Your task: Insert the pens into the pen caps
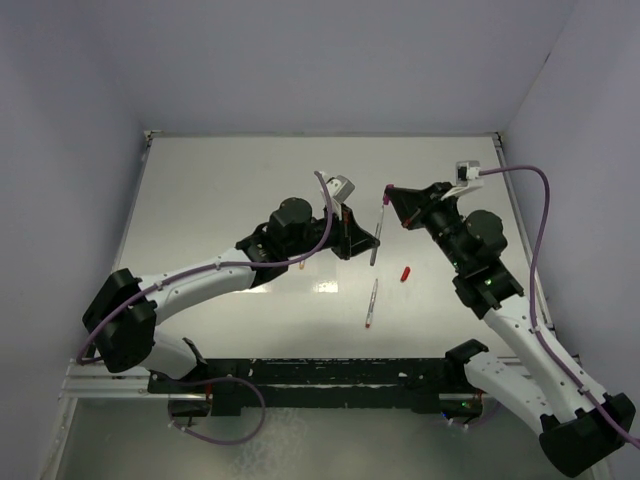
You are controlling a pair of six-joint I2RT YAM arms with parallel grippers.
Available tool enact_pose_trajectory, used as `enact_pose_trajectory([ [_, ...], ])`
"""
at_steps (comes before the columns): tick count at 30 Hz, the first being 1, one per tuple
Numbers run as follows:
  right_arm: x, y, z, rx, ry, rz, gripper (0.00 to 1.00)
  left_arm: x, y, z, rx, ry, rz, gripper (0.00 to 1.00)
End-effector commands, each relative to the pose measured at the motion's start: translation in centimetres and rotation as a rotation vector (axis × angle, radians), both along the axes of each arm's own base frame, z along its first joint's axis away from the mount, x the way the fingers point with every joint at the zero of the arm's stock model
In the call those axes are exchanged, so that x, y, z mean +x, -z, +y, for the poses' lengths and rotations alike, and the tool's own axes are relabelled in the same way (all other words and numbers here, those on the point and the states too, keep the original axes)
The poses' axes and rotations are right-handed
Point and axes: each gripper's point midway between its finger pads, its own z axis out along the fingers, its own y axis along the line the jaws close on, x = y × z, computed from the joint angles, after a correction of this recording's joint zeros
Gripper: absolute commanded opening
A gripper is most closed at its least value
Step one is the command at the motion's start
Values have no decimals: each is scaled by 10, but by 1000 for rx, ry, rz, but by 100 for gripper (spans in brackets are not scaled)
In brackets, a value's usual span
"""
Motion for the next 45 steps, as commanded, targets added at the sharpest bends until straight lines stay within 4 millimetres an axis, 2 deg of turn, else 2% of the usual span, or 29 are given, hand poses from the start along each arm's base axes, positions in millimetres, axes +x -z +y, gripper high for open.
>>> enact_pose_trajectory([
  [1, -5, -21, 3, 40, -24, -74, 0, 0, -31, -7, -64, 26, -72, 0],
  [34, -4, -2, 7, 4, -42, -41, 0, -2, -34, -6, -71, 33, -79, 0],
  [45, 3, -9, 7, -16, -33, -60, 0, -6, -20, -3, -45, 39, -48, 0],
])
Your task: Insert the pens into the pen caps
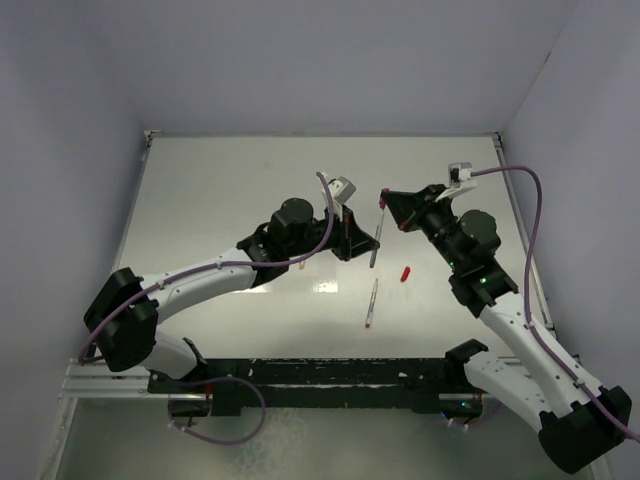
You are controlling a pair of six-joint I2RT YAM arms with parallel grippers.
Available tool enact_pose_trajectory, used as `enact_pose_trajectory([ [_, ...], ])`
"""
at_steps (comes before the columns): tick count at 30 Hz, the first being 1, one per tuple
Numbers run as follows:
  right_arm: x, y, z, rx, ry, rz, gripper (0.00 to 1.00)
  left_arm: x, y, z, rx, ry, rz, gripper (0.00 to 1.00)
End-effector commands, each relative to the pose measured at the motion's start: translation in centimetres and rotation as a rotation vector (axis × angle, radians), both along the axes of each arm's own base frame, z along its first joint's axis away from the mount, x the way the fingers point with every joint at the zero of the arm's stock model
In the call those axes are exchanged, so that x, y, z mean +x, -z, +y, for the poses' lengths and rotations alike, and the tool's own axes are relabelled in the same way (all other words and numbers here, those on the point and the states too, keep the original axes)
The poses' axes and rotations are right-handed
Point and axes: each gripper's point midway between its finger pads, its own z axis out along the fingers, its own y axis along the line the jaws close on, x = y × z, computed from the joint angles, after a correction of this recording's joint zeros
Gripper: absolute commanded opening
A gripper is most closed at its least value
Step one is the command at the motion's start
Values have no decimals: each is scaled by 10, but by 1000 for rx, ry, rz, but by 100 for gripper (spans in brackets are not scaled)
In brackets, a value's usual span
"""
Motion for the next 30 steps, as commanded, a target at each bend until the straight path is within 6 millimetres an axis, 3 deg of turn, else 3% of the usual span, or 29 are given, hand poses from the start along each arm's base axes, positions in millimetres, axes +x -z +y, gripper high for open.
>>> enact_pose_trajectory([
  [1, 0, -24, 2, 3, -9, -74, 0, -5, -23, -2, -57, 27, -56, 0],
  [11, -3, -31, 0, 14, -10, -88, 0, -2, -20, 0, -56, 5, -50, 0],
  [30, -17, -9, 5, 22, -63, -29, 0, 5, -35, 0, -98, -35, -75, 0],
])
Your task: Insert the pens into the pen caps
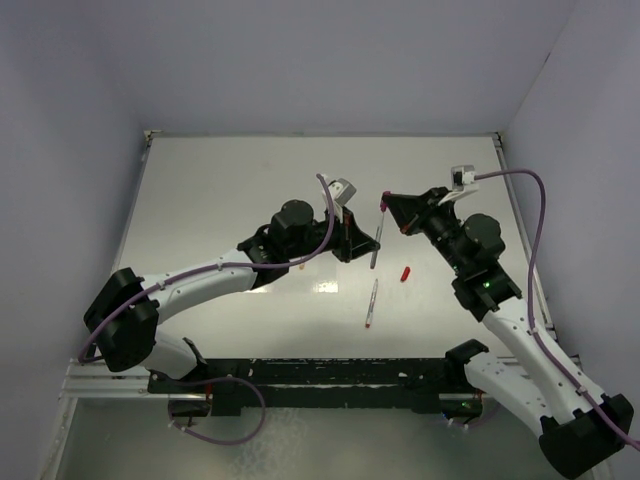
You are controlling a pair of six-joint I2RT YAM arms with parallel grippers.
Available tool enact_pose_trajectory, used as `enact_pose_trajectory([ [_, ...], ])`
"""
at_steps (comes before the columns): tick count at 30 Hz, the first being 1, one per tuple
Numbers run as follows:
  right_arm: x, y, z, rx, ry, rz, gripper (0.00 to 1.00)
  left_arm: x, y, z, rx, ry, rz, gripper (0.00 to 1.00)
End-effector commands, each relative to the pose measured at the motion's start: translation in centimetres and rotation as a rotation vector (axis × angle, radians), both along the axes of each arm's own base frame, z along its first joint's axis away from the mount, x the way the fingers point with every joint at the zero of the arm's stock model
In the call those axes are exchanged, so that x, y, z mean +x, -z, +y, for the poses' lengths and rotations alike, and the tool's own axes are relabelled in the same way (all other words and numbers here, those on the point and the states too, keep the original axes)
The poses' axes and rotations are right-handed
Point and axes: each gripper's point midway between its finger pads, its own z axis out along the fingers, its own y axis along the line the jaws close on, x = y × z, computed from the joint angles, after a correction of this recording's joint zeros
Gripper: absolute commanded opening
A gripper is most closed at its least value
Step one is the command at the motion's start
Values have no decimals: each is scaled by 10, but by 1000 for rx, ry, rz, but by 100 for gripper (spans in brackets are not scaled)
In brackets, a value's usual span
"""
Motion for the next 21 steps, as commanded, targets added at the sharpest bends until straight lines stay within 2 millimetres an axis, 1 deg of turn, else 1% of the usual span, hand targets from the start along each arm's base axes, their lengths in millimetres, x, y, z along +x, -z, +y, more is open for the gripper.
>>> enact_pose_trajectory([
  [1, -7, -6, 4, 14, -38, -20, 0, 4, -38, 0, -97, -20, -74, 0],
  [4, -7, 1, 5, 8, -42, -7, 0, 3, -43, 0, -109, -18, -82, 0],
  [11, -5, 14, 8, -4, -51, 22, 0, 0, -60, 0, -157, -1, -122, 0],
  [16, -5, 16, 10, -8, -61, 29, 0, 1, -63, 3, -164, -19, -129, 0],
  [21, -8, 20, 15, -24, -99, 40, 0, 8, -69, 8, -198, -61, -126, 0],
])
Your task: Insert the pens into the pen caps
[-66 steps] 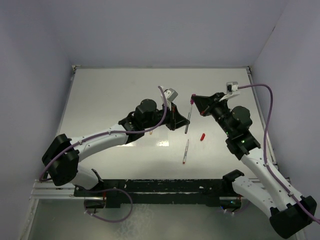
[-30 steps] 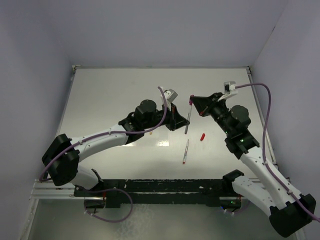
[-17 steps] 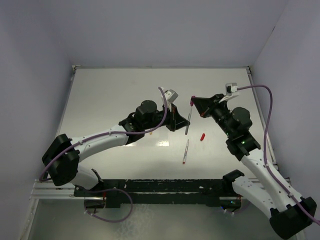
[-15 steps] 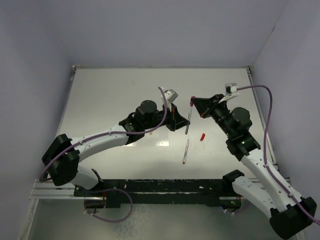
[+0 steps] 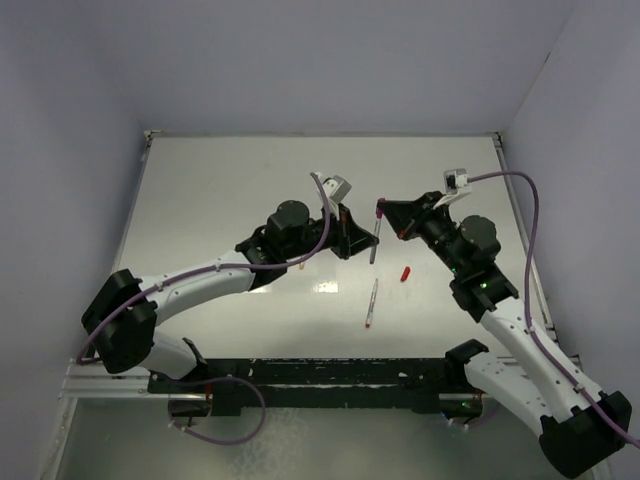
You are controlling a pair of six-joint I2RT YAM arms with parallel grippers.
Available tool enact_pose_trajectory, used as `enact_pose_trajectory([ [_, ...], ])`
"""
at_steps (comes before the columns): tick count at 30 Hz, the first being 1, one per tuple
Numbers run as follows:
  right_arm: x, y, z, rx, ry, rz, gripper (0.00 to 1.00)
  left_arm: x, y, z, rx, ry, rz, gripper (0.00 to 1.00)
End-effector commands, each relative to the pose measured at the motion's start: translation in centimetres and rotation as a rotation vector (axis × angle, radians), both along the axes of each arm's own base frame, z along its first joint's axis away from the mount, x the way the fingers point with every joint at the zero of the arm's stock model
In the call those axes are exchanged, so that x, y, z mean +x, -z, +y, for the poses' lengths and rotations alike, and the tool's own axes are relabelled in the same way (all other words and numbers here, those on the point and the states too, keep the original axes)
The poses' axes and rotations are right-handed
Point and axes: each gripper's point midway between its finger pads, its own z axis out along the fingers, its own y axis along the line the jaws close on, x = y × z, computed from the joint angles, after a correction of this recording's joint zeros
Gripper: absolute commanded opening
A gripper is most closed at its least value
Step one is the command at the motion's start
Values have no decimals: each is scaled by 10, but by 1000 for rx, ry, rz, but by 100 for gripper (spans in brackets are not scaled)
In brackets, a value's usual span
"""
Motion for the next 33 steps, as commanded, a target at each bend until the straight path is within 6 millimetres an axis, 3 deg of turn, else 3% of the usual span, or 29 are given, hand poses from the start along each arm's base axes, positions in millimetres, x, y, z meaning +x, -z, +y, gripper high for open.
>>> enact_pose_trajectory([
  [1, -5, 6, 11, -17, -69, 13, 0, 4, -60, 8, -171, -39, -107, 0],
  [19, -23, 77, 27, -140, -210, 231, 0, 61, -105, 49, -337, -156, -162, 0],
  [33, -43, 105, 35, -199, -287, 320, 0, 89, -89, 37, -327, -163, -132, 0],
])
